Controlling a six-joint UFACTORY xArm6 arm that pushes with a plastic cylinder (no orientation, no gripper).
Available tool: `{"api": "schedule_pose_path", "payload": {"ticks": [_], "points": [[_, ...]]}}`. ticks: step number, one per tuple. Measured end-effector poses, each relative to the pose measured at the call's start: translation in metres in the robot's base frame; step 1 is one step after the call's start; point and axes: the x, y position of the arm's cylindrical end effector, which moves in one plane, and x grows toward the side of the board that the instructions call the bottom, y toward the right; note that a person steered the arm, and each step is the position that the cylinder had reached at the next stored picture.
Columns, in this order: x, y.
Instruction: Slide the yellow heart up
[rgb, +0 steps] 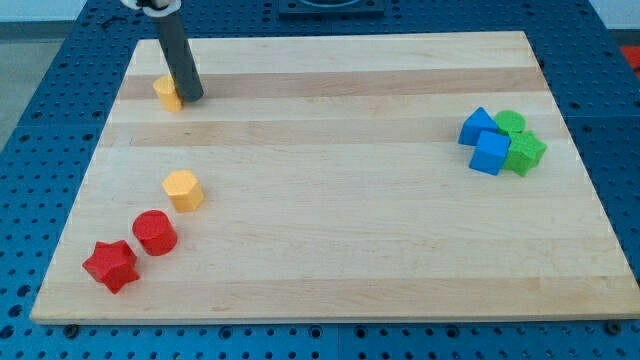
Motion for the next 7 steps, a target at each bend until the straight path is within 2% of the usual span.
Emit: {"api": "schedule_pose_path", "payload": {"ticks": [1,2,5,6,7], "points": [[0.033,-0.010],[0.027,-0.031],[-0.053,-0.031],[-0.069,-0.031],[-0.055,-0.029]]}}
